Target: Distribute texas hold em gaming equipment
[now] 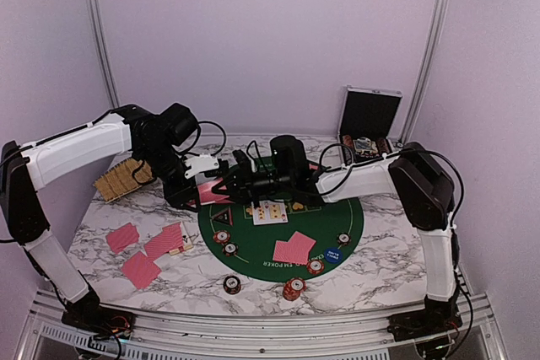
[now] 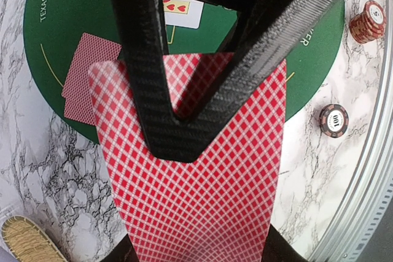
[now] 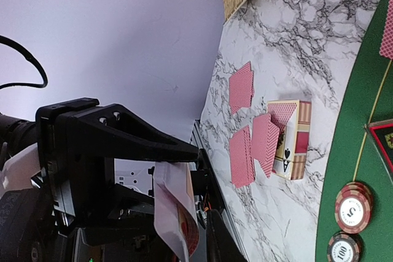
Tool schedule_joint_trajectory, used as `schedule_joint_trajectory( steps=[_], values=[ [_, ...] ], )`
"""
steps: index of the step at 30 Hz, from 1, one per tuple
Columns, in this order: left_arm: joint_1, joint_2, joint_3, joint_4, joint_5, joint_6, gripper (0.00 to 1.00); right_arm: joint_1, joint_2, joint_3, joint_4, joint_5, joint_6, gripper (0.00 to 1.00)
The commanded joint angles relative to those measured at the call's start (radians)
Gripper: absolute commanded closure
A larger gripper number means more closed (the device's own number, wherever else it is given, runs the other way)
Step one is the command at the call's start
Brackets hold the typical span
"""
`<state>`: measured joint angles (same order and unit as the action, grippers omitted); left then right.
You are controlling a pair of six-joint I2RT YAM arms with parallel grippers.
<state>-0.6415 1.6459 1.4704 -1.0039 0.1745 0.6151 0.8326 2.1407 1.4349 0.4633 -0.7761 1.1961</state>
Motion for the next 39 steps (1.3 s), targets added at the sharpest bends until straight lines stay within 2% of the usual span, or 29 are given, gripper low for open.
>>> schedule_joint_trajectory(
  steps=[1,5,7,19,31,34,39],
  values=[
    [-0.003,-0.029,-0.005,-0.040,0.023,0.017,0.47,-0.021,-0.041,-0.016,-0.001,0.010,-0.013,0.82],
    [-0.002,-0.025,-0.004,-0.041,0.024,0.014,0.47,-0.024,-0.057,-0.020,-0.007,-0.002,-0.027,0.74],
    [-0.003,-0.025,-0.003,-0.040,0.023,0.013,0.47,-0.028,-0.068,-0.025,-0.020,0.000,-0.040,0.74],
    [-0.003,-0.017,0.005,-0.040,0.022,0.011,0.47,-0.033,-0.091,-0.019,-0.060,-0.011,-0.073,0.95],
    [-0.003,-0.014,0.008,-0.041,0.018,0.014,0.47,-0.021,-0.063,-0.002,-0.018,-0.068,-0.047,0.84],
    [-0.003,-0.013,0.010,-0.041,0.018,0.013,0.48,-0.021,-0.053,-0.019,0.050,-0.088,0.006,0.88],
    [-0.003,-0.015,0.005,-0.041,0.011,0.013,0.48,-0.032,-0.065,-0.017,0.021,-0.095,-0.016,1.00]
  ],
)
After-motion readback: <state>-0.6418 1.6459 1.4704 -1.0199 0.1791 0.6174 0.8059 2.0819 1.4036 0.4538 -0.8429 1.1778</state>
